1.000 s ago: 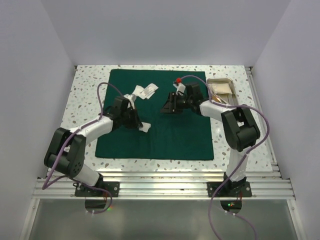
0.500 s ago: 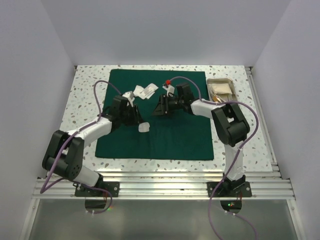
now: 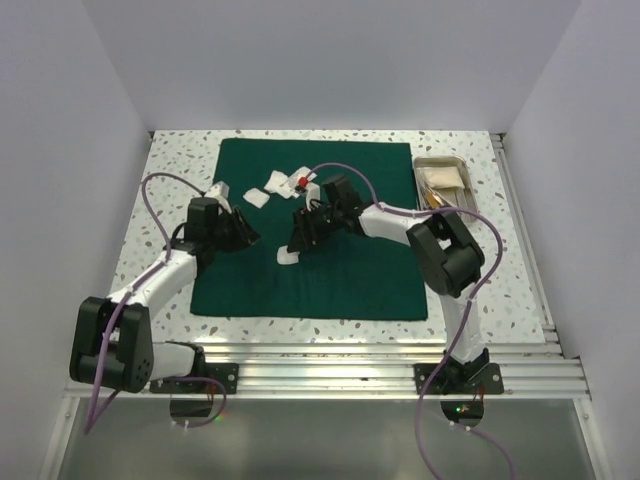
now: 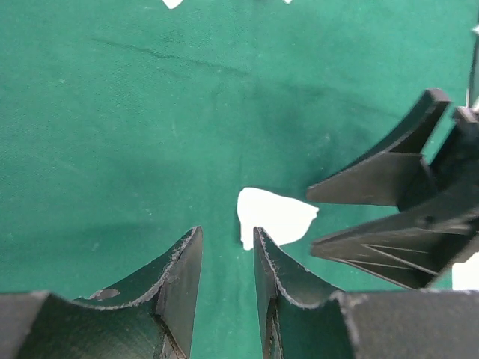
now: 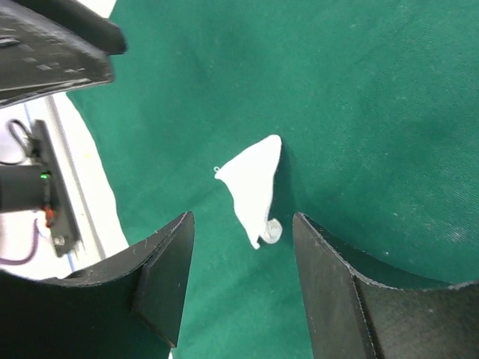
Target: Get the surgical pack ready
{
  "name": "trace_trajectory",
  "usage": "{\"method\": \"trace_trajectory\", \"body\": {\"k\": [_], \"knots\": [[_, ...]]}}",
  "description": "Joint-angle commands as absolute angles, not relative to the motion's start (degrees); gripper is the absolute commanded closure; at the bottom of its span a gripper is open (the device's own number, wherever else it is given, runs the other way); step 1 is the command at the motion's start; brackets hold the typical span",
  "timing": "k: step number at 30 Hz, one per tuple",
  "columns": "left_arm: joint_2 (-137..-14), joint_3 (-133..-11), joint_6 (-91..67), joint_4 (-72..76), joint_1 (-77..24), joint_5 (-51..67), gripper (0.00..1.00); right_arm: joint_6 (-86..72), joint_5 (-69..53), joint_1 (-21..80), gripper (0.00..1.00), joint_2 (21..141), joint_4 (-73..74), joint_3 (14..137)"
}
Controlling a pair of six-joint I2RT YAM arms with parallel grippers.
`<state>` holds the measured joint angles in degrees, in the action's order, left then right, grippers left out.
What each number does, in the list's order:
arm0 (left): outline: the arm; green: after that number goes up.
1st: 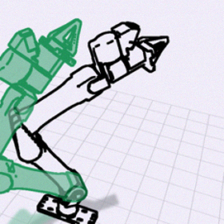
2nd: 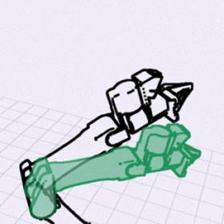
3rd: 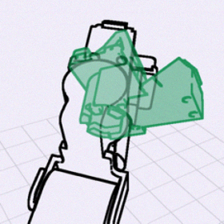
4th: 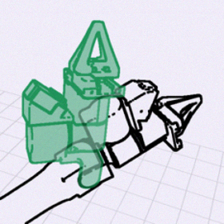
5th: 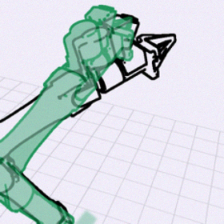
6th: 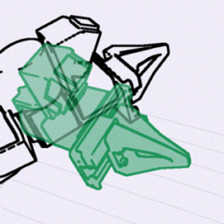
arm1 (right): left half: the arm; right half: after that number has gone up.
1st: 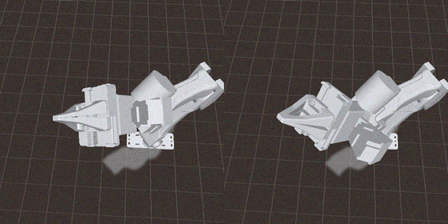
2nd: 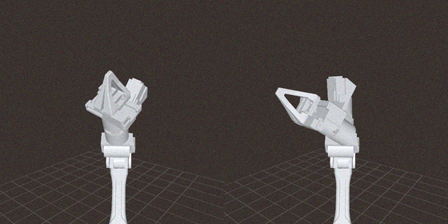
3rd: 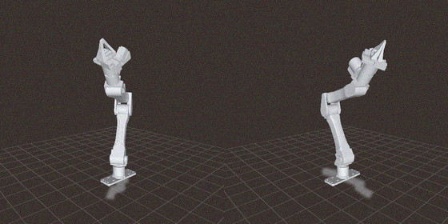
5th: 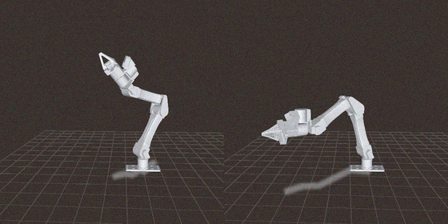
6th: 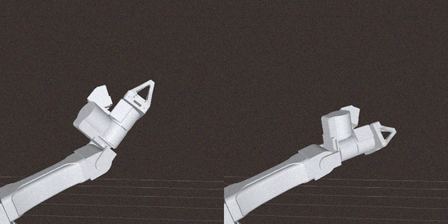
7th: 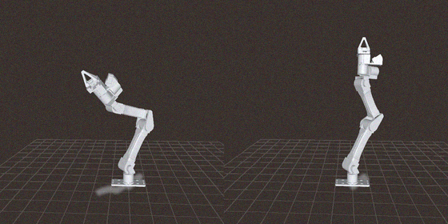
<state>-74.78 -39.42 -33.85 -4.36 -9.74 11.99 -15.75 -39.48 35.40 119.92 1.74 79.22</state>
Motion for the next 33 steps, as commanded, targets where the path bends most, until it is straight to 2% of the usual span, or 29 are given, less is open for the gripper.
{"method": "trace_trajectory", "body": {"k": [1, 4, 7, 11, 12, 13, 14, 21, 27, 33], "knots": [[-72.69, -39.02, -33.75, -2.55, -9.67, 12.83, 0.63, -10.99, -34.82, 36.65, 0.42, 121.11, 6.4, 83.05], [-72.69, -38.94, -33.58, -2.29, -9.58, 13.18, 0.63, -9.93, -32.09, 37.61, 0.42, 121.73, 7.82, 84.02], [-72.51, -38.94, -33.31, -2.46, -9.58, 13.18, 0.63, -9.49, -30.68, 38.23, 0.52, 122.08, 8.87, 84.64], [-72.16, -38.93, -32.7, -2.9, -9.49, 12.22, 0.63, -9.75, -30.67, 38.32, 0.74, 122.26, 8.96, 84.9], [-72.07, -38.85, -32.61, -2.9, -9.49, 12.13, 0.63, -9.93, -30.76, 38.32, 0.88, 122.26, 8.88, 85.08], [-72.07, -38.76, -32.61, -2.81, -9.49, 12.04, 0.63, -10.37, -31.98, 38.23, 0.96, 122.08, 8.53, 85.08], [-71.98, -38.85, -32.52, -2.81, -9.41, 12.13, 0.63, -11.85, -31.99, 38.15, 1.0, 121.82, 7.92, 84.9], [-71.55, -37.71, -32.34, -1.85, -9.4, 12.65, 0.63, -21.7, -30.25, 31.83, 1.0, 113.31, 2.56, 80.7], [-71.37, -36.13, -32.08, -0.88, -9.4, 13.01, 0.63, -31.81, -17.78, 18.21, 1.0, 103.64, 4.64, 74.89], [-70.93, -35.33, -31.91, 1.41, -9.4, 13.1, 0.63, -38.05, -10.91, 3.72, 1.0, 100.29, 5.01, 71.63]]}}
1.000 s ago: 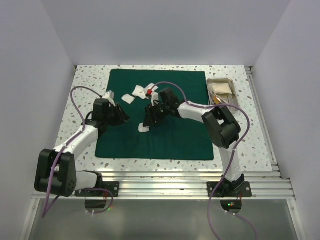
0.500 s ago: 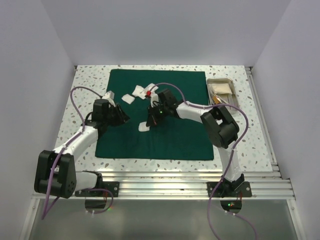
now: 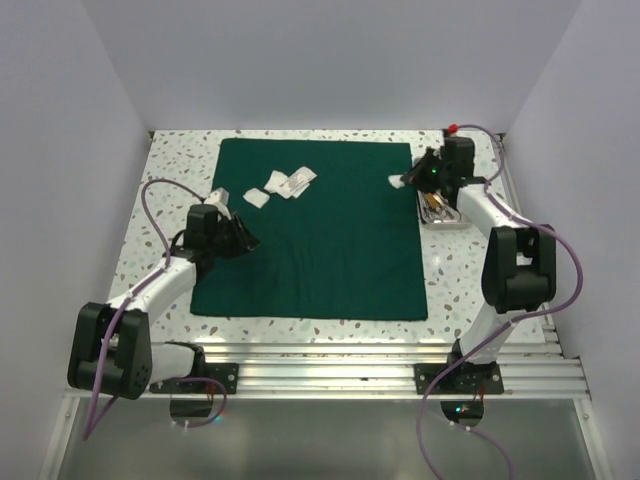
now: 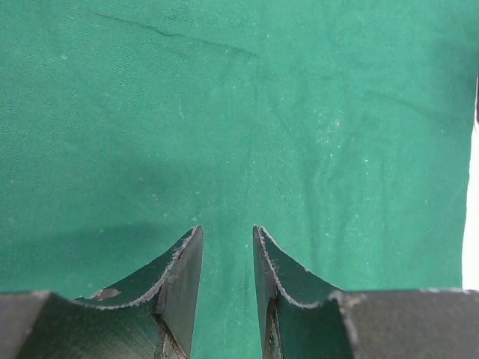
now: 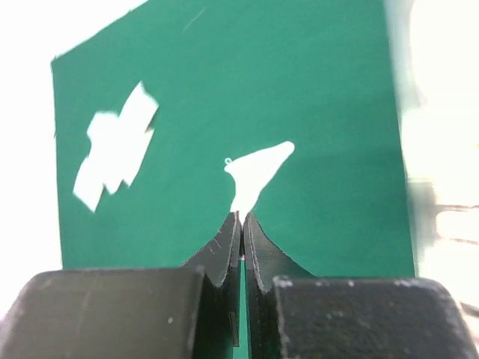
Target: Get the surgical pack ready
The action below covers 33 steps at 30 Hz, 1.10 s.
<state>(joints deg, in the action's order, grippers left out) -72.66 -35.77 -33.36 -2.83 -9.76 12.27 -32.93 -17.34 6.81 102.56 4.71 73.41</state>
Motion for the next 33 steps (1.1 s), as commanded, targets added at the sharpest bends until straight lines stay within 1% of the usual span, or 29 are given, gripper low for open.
{"method": "trace_trajectory", "body": {"k": [1, 7, 11, 16, 17, 18, 19, 20, 22, 23, 25, 29, 33], "knots": [[-70.75, -35.25, -31.73, 1.49, -9.4, 13.1, 0.63, -38.4, -10.2, 2.65, 1.0, 100.11, 5.1, 71.63], [-69.96, -34.98, -31.29, 1.49, -9.4, 12.75, 0.63, -39.46, -2.64, -3.24, 1.0, 99.67, 8.96, 74.09], [-69.87, -34.28, -31.46, 2.37, -9.4, 12.92, 0.63, -38.85, 1.39, -4.22, 1.0, 100.54, 11.86, 75.76], [-69.79, -33.93, -31.55, 3.25, -9.4, 12.66, 0.63, -38.41, 3.78, -4.57, 1.0, 101.34, 12.3, 74.53], [-69.79, -34.1, -31.55, 3.34, -9.4, 12.66, 0.63, -38.41, 3.95, -4.57, 0.98, 101.51, 12.22, 73.92], [-69.7, -34.19, -31.64, 3.34, -9.4, 12.66, 0.63, -38.32, 4.04, -4.57, 0.92, 101.51, 12.04, 73.48], [-69.61, -34.28, -31.73, 3.34, -9.4, 12.66, 0.63, -38.15, 3.87, -4.57, 0.78, 101.69, 11.95, 72.95], [-69.52, -34.36, -31.73, 3.43, -9.4, 12.57, 0.63, -38.14, 3.87, -4.57, 0.69, 101.52, 12.04, 72.78], [-69.35, -34.37, -31.9, 3.69, -9.4, 12.22, 0.63, -38.14, 3.95, -4.57, 0.56, 100.99, 11.6, 72.25], [-69.17, -34.45, -32.17, 3.78, -9.4, 11.87, 0.62, -38.14, 4.13, -4.57, 0.51, 100.64, 11.69, 72.16], [-69.34, -34.54, -32.87, 4.3, -9.4, 11.6, 0.62, -37.71, 4.75, -4.31, 0.49, 99.32, 11.34, 72.25], [-71.19, -36.91, -34.19, 4.57, -9.4, 8.1, 0.57, -35.25, 5.27, -1.94, 0.47, 97.21, 12.03, 73.65], [-75.93, -41.13, -35.85, 4.83, -8.96, 7.12, 0.52, -32.0, 4.49, 4.72, 0.47, 96.59, 11.69, 75.06]]}}
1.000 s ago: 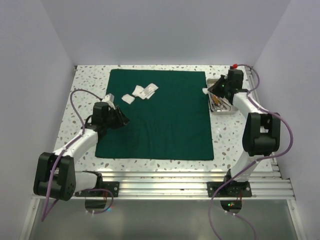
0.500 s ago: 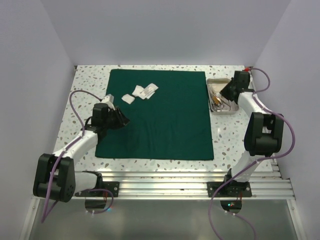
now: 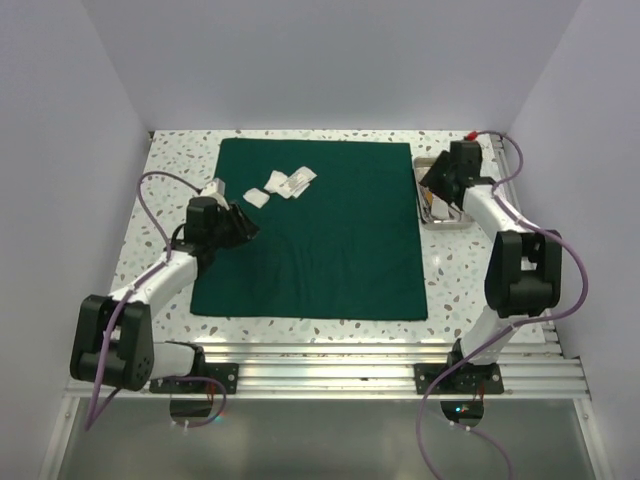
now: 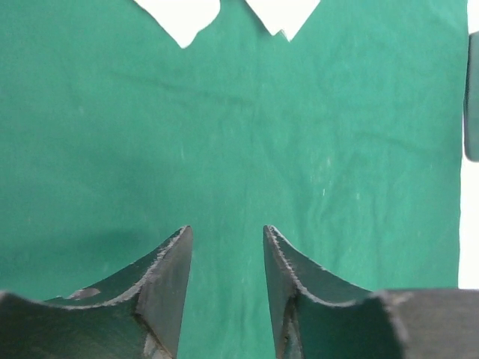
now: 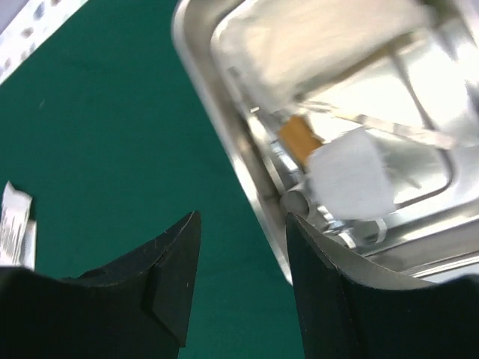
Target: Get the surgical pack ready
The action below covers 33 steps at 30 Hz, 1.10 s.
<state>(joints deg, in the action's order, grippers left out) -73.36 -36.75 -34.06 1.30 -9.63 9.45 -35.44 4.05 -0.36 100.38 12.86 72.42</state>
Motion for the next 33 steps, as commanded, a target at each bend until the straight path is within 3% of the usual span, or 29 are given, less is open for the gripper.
{"method": "trace_trajectory", "body": {"k": [1, 9, 20, 27, 33], "knots": [[-77.94, -42.52, -36.64, 5.09, -8.79, 7.03, 0.51, -31.56, 3.61, 5.88, 0.47, 97.03, 10.99, 75.23], [-88.14, -50.09, -39.55, 7.56, -8.7, 3.16, 0.47, -31.11, -11.84, 15.98, 0.47, 108.44, 6.5, 83.48], [-98.61, -60.73, -37.97, 6.07, -8.7, 3.34, 0.48, -45.69, -17.23, 23.55, 0.46, 126.03, -2.61, 96.24], [-93.43, -52.75, -37.27, 9.93, -8.7, 3.16, 0.49, -59.57, -13.36, 27.24, 0.48, 134.46, -11.16, 99.13], [-88.77, -46.76, -35.77, 10.98, -8.7, 1.5, 0.49, -62.13, -9.15, 28.65, 0.5, 139.13, -10.02, 104.24]]}}
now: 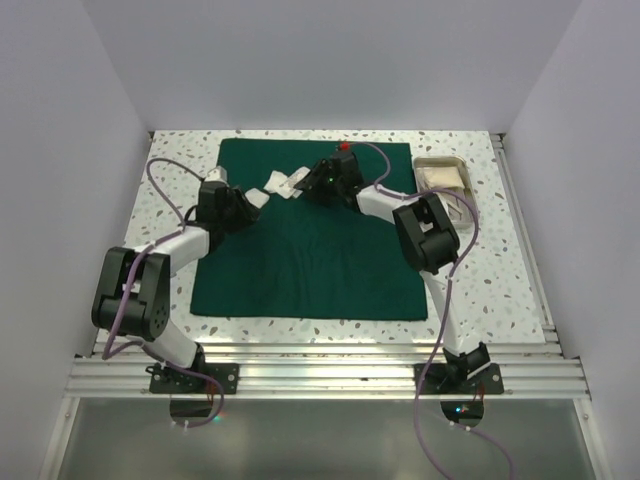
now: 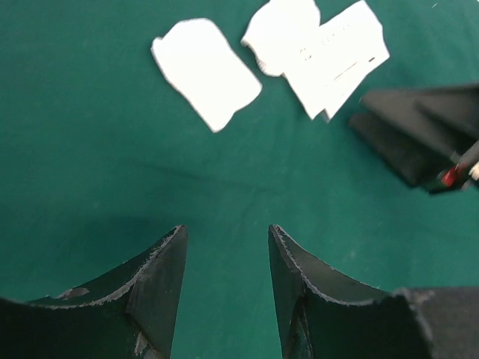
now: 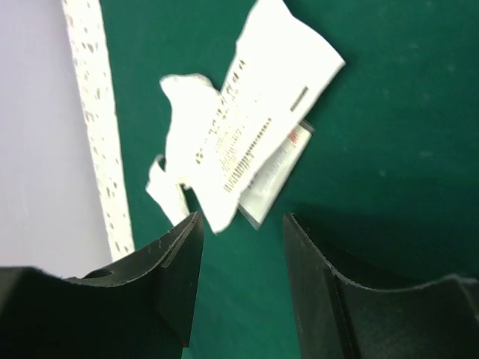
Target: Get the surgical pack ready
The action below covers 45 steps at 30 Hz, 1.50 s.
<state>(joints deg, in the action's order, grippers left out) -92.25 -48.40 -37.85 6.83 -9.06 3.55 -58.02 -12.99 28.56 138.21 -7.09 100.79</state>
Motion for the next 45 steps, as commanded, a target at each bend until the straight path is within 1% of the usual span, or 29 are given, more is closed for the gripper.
{"method": "trace_trajectory", "body": {"k": [1, 6, 14, 18, 21, 27, 30, 32, 35, 39, 40, 45], "knots": [[-87.55, -45.54, -35.86, 11.16, -8.7, 1.23, 0.49, -62.75, -8.88, 28.74, 0.5, 139.39, -10.45, 104.24], [-84.64, -42.19, -35.86, 13.97, -8.7, 1.32, 0.49, -63.9, -7.21, 29.27, 0.52, 141.32, -10.46, 106.69], [-84.29, -40.17, -36.39, 16.61, -8.7, 2.37, 0.49, -65.65, -5.8, 29.62, 0.54, 144.14, -10.46, 108.9], [-84.29, -39.46, -36.56, 17.05, -8.7, 2.9, 0.49, -66.62, -5.27, 29.88, 0.58, 145.28, -10.98, 109.69], [-84.02, -39.46, -36.47, 17.05, -8.7, 2.9, 0.49, -67.06, -5.01, 30.06, 0.62, 146.51, -10.64, 111.61], [-83.41, -39.2, -36.3, 17.05, -8.7, 2.9, 0.49, -68.29, -4.83, 30.23, 0.77, 149.32, -10.81, 114.34], [-83.23, -39.02, -36.21, 16.96, -8.7, 2.81, 0.49, -68.64, -5.1, 30.24, 0.94, 150.55, -11.6, 115.57], [-83.32, -39.02, -36.21, 17.05, -8.7, 2.81, 0.49, -68.64, -4.92, 30.23, 1.0, 150.29, -12.92, 115.05], [-83.23, -38.94, -36.21, 17.05, -8.7, 2.81, 0.49, -67.51, -4.22, 30.23, 1.0, 147.93, -14.24, 112.68], [-83.15, -38.76, -36.12, 17.05, -8.7, 2.73, 0.49, -65.13, -3.78, 29.97, 1.0, 141.34, -16.0, 105.58], [-82.97, -38.67, -36.04, 17.14, -8.7, 2.64, 0.49, -64.34, -3.69, 29.8, 1.0, 138.11, -15.56, 104.77], [-82.71, -38.32, -36.12, 17.31, -8.7, 3.16, 0.5, -59.24, -3.96, 28.48, 1.0, 129.39, -12.48, 98.71]]}}
